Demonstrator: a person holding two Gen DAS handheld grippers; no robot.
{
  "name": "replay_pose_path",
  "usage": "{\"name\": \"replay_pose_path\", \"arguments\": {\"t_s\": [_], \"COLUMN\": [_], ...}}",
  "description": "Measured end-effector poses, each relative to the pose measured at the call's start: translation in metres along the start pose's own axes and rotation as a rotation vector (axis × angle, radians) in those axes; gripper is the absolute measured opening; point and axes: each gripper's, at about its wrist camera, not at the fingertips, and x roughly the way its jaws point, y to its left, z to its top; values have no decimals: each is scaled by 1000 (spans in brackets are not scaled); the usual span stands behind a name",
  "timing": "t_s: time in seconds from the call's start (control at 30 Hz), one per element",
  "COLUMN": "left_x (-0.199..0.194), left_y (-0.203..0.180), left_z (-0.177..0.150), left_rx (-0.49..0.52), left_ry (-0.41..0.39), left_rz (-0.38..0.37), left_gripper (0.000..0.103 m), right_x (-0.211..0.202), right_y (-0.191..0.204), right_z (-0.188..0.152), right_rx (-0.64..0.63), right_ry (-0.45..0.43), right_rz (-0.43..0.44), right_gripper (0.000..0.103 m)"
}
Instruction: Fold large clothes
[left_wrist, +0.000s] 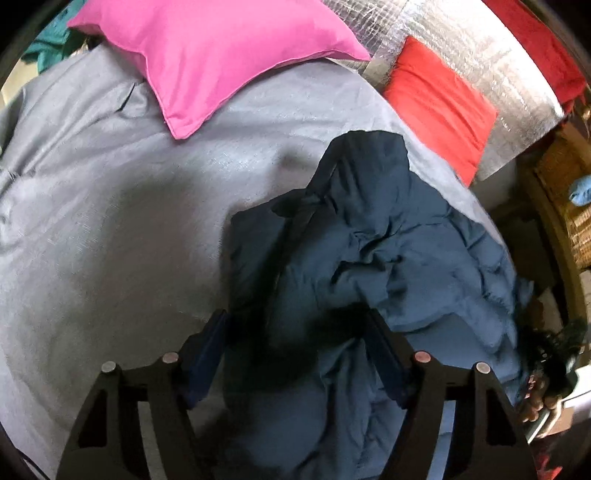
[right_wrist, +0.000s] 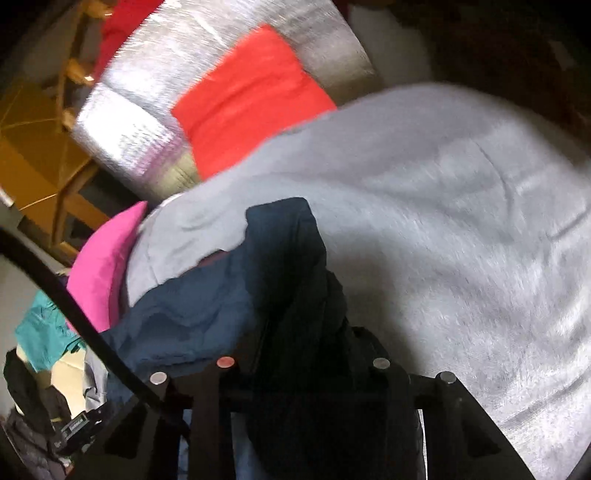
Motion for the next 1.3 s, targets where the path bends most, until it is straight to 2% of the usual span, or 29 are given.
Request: {"name": "replay_pose_path", "arguments": {"t_s": [0.07, 0.1, 0.17, 0.23, 0.27, 0.3, 0.43, 0.53, 0.8, 0.97, 1.13, 1.23, 1.3], "left_x": [5, 8, 7, 1, -3, -8, -26, -36, -47, -45, -32, -27, -22], "left_y": [1, 3, 11, 14, 15, 15, 14, 19, 32, 33, 36, 37, 38], "left_z": [-2, -2, -4, -4, -5, -7, -13, -17, -42, -59, -63, -61, -60], "left_rx": [-13, -28, -73, -88, -85, -79, -75, -75, -54, -45, -40, -44, -41], "left_ry": [24, 38, 58, 53, 47, 39, 33, 37, 89, 146, 189, 190, 198], "left_rz": [16, 10, -8, -7, -2, 6, -22, -53, -45, -94, -114, -143, -151], "left_gripper": [75, 76, 77, 77, 77, 77, 78, 78, 79, 79, 83, 88, 90], "right_x": [14, 17, 10, -9, -23, -37, -75, -84, -100, -95, -72, -49, -42], "right_y": [-14, -22, -24, -18, -16, -14, -33, -53, -83, -86, -91, -89, -85], "right_z": [-5, -7, -3, -2, -2, -4, -30, -49, -96, -99, -99, -102, -102], "right_rx": [53, 99, 141, 138, 133, 131, 187, 252, 326, 338, 342, 345, 331], "right_ry": [48, 72, 72, 48, 22, -4, -35, 5, 69, 78, 122, 175, 170], "right_rz": [-55, -46, -21, 6, 24, 36, 84, 106, 124, 154, 134, 179, 210], "right_gripper": [40, 45, 47, 61, 73, 78, 80, 81, 81, 81, 82, 82, 83]}}
